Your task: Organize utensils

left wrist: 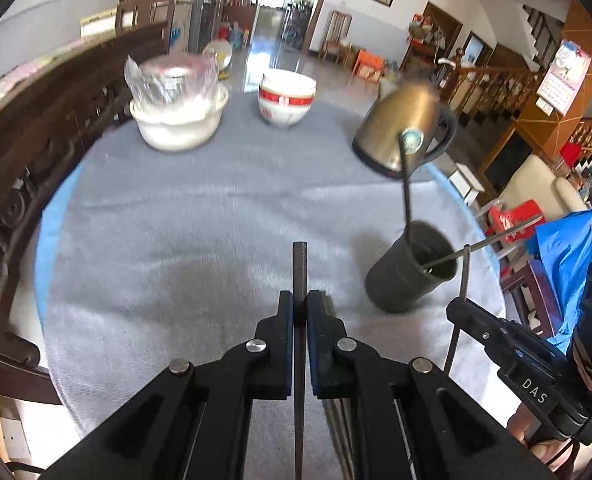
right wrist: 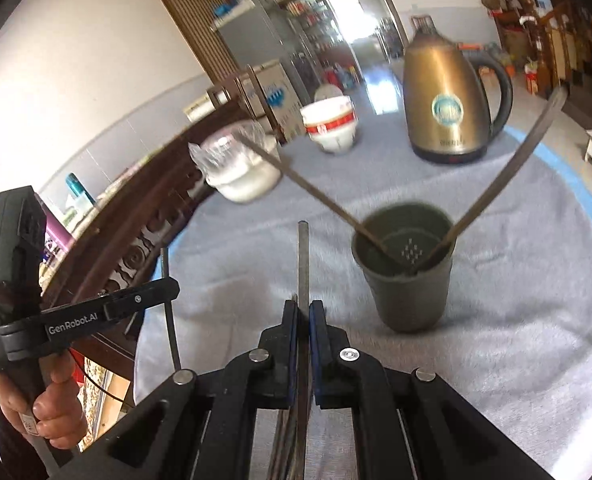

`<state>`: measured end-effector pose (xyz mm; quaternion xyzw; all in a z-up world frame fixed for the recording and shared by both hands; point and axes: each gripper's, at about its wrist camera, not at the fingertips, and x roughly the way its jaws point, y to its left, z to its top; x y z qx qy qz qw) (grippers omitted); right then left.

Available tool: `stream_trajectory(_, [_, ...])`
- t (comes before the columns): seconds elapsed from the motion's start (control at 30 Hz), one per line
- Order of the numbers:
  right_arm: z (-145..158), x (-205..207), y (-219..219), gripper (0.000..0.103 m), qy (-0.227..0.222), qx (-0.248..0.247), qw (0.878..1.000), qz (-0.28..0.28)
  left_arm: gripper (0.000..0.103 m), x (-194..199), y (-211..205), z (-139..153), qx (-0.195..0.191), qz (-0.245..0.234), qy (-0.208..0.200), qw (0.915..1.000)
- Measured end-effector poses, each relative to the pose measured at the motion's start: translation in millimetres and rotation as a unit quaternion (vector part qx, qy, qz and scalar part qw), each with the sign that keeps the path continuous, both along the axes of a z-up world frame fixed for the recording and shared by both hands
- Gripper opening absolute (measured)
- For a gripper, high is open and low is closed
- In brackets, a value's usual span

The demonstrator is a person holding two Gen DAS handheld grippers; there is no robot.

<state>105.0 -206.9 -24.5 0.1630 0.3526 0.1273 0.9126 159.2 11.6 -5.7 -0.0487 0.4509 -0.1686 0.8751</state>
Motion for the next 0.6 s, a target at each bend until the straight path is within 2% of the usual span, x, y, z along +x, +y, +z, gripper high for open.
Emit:
stream_trajectory(0.23, [41.4,-18.0,-8.7,0.006,-0.067,0.016,0.998,-0.007,0.006,-19.2,-1.7,42.2,-0.015,-0.002,-0.051,0.9986])
stream_trajectory(0.37, [53.7,-25.7,-17.4,0.006,-0.101,0.033,0.994,-0.020,0.006,-27.1,-5.9,59.0,-0.020,-0.005,-0.075,0.9969])
stream_trajectory(0.6, [79.3,-42.8,-36.3,0.006,-0.194,0.038,0.978,-0.073,0.006,-38.7,-13.8,81.3,-0.025,-0.007,-0.111,0.9935])
